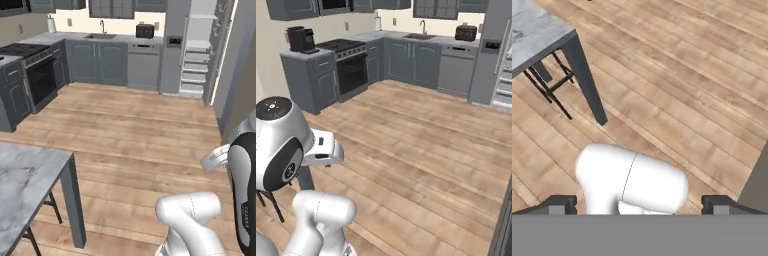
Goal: There is a bowl on the dining counter. Grab a lemon wedge from the fridge and place it in the bowl. Then get the liquor bottle and glass cup from the cabinet and place them next to the bowl.
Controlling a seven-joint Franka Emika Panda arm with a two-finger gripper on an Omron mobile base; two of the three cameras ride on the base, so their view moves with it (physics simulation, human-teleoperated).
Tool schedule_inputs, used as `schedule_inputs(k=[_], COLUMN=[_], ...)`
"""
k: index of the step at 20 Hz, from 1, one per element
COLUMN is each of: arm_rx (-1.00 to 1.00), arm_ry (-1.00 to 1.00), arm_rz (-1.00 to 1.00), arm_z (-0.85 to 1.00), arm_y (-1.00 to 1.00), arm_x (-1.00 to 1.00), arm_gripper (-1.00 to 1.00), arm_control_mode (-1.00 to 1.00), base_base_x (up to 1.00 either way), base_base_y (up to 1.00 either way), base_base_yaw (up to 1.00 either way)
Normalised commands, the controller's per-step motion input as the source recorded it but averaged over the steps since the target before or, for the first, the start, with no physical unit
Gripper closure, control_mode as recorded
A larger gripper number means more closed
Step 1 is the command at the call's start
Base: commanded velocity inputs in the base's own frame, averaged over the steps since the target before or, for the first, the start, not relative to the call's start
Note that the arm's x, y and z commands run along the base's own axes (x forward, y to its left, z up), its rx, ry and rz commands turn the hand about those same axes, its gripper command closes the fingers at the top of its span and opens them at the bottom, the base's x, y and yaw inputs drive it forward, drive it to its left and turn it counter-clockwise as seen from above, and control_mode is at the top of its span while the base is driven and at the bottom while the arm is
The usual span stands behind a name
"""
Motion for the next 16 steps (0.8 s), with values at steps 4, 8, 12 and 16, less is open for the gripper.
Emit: schedule_inputs(k=[4,8,12,16], arm_rx=[0.0,0.0,0.0,0.0], arm_ry=[0.0,0.0,0.0,0.0], arm_rz=[0.0,0.0,0.0,0.0], arm_z=[0.0,0.0,0.0,0.0], arm_y=[0.0,0.0,0.0,0.0], arm_x=[0.0,0.0,0.0,0.0], arm_gripper=[-1.0,-1.0,-1.0,-1.0], arm_control_mode=[1.0,1.0,1.0,1.0], base_base_x=[1.0,1.0,0.96,1.0], base_base_y=[-0.41,-0.4,-0.44,-0.35], base_base_yaw=[0.33,0.31,0.29,0.26])
